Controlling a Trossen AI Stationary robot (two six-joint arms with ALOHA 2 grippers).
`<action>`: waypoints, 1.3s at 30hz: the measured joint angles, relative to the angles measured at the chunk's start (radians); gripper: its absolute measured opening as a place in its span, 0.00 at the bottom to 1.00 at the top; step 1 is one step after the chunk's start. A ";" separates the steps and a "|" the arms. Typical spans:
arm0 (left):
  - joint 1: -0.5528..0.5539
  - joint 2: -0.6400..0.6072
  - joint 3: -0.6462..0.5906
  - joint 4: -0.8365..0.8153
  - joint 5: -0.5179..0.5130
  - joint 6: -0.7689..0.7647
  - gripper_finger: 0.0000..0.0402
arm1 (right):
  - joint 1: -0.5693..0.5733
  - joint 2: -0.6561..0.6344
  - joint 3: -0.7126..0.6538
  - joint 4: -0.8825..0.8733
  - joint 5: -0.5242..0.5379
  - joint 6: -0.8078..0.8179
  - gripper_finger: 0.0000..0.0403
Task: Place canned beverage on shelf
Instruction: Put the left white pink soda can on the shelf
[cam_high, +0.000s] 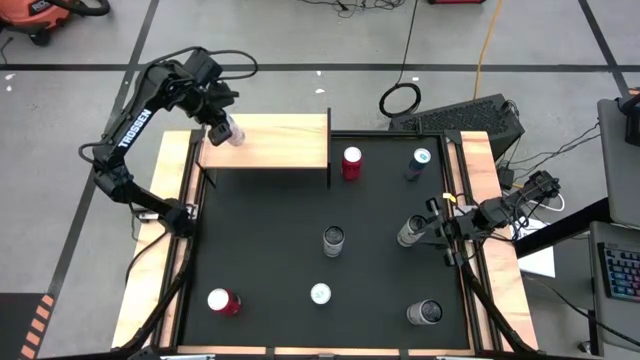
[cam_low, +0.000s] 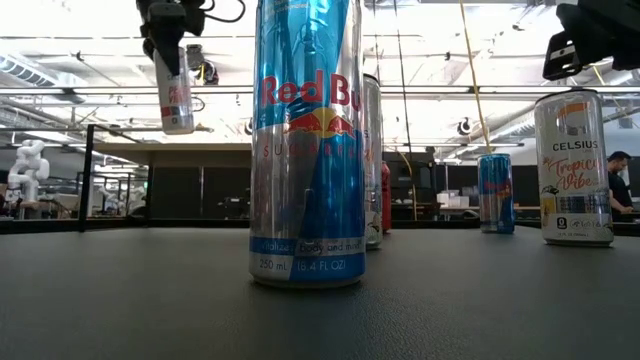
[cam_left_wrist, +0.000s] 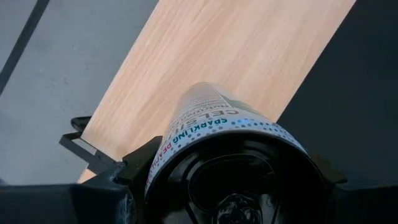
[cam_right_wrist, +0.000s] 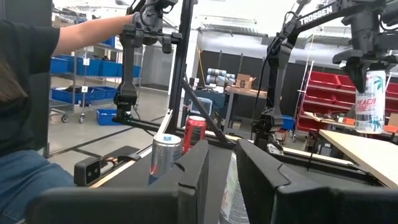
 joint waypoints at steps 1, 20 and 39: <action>0.003 0.000 -0.003 0.001 0.000 0.000 0.63 | 0.000 0.000 0.000 0.000 0.000 0.000 0.17; 0.075 -0.001 -0.042 0.000 -0.009 -0.024 0.69 | 0.000 0.000 0.000 0.001 0.000 0.000 0.17; 0.075 -0.002 -0.041 0.001 -0.078 -0.022 0.71 | 0.000 0.000 0.000 0.001 0.000 0.000 0.17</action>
